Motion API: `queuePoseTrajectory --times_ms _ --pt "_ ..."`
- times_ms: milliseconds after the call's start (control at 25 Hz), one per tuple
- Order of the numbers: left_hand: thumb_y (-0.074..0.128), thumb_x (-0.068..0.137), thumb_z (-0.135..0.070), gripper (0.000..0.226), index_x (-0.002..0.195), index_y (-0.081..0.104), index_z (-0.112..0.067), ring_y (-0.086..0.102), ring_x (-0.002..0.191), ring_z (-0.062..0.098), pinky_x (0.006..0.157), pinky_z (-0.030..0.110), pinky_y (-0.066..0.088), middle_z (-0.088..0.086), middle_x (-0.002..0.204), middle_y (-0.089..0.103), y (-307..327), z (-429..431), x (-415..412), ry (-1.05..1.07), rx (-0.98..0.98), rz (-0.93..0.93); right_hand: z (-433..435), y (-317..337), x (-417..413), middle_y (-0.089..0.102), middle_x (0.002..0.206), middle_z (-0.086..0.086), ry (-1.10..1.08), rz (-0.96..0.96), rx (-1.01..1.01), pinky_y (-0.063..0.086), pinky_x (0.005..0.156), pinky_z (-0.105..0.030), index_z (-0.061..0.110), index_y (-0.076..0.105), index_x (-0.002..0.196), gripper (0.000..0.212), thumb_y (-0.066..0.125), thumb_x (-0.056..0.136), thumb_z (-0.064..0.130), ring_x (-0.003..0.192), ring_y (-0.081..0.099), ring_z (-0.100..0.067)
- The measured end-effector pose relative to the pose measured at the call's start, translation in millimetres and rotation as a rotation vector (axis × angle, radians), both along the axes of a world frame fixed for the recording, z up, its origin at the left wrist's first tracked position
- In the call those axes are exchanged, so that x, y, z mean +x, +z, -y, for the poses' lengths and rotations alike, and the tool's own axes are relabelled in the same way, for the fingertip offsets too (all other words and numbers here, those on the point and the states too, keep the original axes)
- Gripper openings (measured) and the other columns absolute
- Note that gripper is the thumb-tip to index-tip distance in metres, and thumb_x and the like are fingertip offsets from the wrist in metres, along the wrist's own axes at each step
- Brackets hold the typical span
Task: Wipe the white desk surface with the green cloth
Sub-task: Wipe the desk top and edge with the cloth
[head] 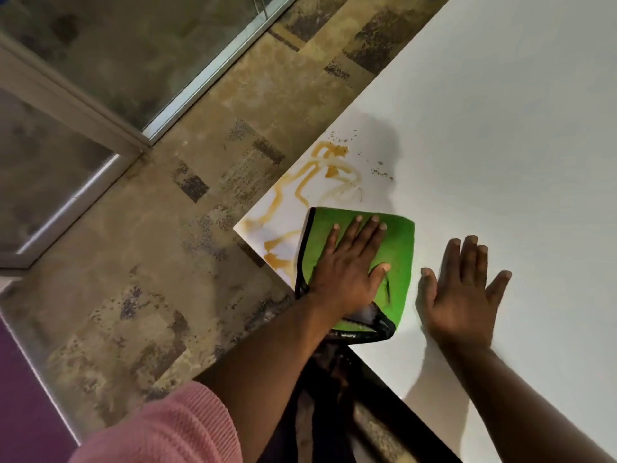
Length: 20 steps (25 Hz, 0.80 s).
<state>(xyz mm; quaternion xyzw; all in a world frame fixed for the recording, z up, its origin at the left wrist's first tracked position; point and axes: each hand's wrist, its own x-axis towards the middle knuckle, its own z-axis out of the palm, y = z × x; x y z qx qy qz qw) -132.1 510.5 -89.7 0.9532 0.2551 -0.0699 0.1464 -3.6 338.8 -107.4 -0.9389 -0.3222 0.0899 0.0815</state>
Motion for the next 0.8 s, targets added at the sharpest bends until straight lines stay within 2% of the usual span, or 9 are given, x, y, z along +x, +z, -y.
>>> queuePoseTrajectory --times_ms 120,200,360,520,640,800 --pt "0.033 0.106 -0.054 0.070 0.166 0.017 -0.021 0.006 0.162 0.023 0.130 0.054 0.005 -0.001 0.175 0.012 -4 19 -10 0.156 0.029 0.014 -9 2 8 0.011 0.175 -0.015 0.276 0.028 -0.028 0.006 0.126 -0.065 0.012 0.017 0.166 0.071 0.023 0.106 0.049 0.161 0.011 -0.033" --pt "0.035 0.104 -0.053 0.071 0.166 0.020 -0.021 0.010 0.162 0.024 0.130 0.055 0.008 0.000 0.174 0.015 -5 53 -32 0.245 0.028 0.017 -23 3 12 0.011 0.175 -0.014 0.386 0.021 -0.033 0.007 0.126 -0.066 0.011 0.018 0.166 0.070 0.023 0.106 0.046 0.161 0.012 -0.034" --pt "0.035 0.104 -0.054 0.071 0.165 0.020 -0.022 0.012 0.162 0.024 0.129 0.056 0.012 -0.001 0.174 0.017 -1 71 -50 0.282 -0.009 -0.008 -34 2 10 0.013 0.175 -0.012 0.379 0.021 -0.018 0.009 0.126 -0.065 0.013 0.019 0.166 0.066 0.025 0.107 0.043 0.161 0.015 -0.032" --pt "0.029 0.107 -0.054 0.071 0.167 0.010 -0.023 0.002 0.162 0.023 0.129 0.056 0.004 -0.002 0.176 0.007 3 37 -24 0.289 -0.010 -0.040 -33 2 11 0.014 0.175 -0.011 0.381 0.008 0.006 0.007 0.127 -0.063 0.014 0.020 0.166 0.068 0.024 0.106 0.045 0.161 0.014 -0.031" --pt "0.028 0.107 -0.053 0.069 0.167 0.010 -0.023 0.002 0.162 0.023 0.129 0.057 0.001 -0.002 0.176 0.006 0 26 -13 0.348 0.024 -0.018 -33 2 9 0.015 0.174 -0.012 0.389 0.023 0.013 0.007 0.127 -0.064 0.012 0.020 0.166 0.071 0.022 0.105 0.049 0.161 0.014 -0.032" --pt "0.030 0.105 -0.053 0.071 0.166 0.015 -0.021 0.000 0.162 0.027 0.127 0.062 0.001 0.002 0.175 0.008 -8 91 -33 0.553 0.038 0.057 -33 0 8 0.012 0.175 -0.011 0.394 0.019 0.004 0.004 0.128 -0.062 0.014 0.017 0.167 0.074 0.017 0.106 0.056 0.162 0.009 -0.030"
